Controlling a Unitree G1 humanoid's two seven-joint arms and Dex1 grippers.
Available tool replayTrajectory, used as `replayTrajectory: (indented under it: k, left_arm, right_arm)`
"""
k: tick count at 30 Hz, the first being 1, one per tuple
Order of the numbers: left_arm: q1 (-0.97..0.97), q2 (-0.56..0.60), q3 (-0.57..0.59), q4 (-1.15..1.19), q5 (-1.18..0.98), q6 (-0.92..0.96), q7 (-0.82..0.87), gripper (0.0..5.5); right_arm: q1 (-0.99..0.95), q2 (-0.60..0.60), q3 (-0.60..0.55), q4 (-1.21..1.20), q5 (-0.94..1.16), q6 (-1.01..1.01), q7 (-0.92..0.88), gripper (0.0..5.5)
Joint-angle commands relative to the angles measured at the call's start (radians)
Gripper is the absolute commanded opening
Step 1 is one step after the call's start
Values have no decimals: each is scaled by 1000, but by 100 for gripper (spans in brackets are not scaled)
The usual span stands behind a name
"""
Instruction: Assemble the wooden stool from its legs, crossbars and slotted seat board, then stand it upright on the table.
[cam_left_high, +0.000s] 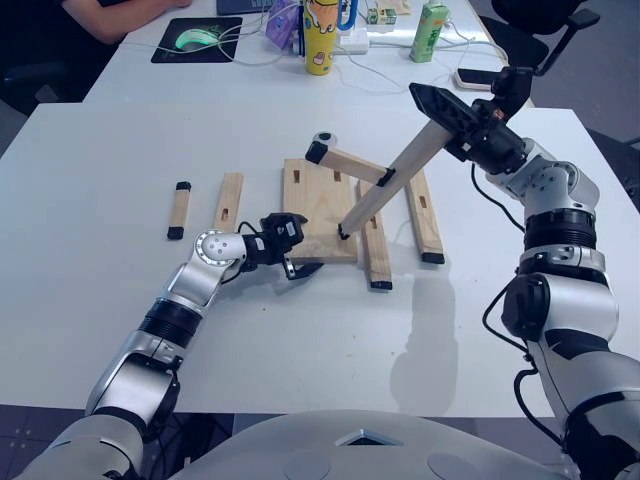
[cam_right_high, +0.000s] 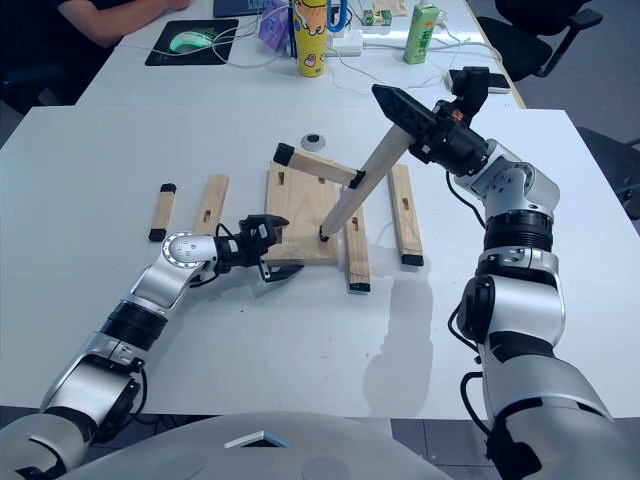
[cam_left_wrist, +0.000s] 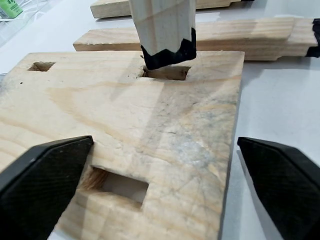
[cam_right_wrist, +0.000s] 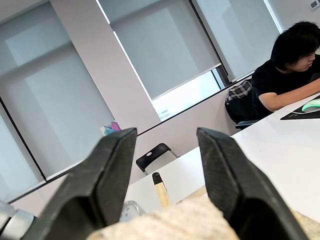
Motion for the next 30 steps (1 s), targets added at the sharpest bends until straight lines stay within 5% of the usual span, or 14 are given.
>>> replayTrajectory:
  k: [1, 12, 22, 30]
  left_arm:
    - [49, 24, -16, 38, 28, 51, -17, 540]
    - [106, 23, -12, -20, 17, 93, -8, 540]
    - [170, 13, 1, -103, -3, 151, 21, 540]
    - [180, -11, -11, -120, -4, 175, 41, 540]
  right_arm:
    - [6, 8, 11, -15, -27, -37, -7, 202]
    - [31, 33, 11, -41, -47, -94, -42, 199]
    - [392, 143, 173, -537, -67, -84, -234, 196]
    - [310, 142, 267, -319, -176, -215, -321, 192]
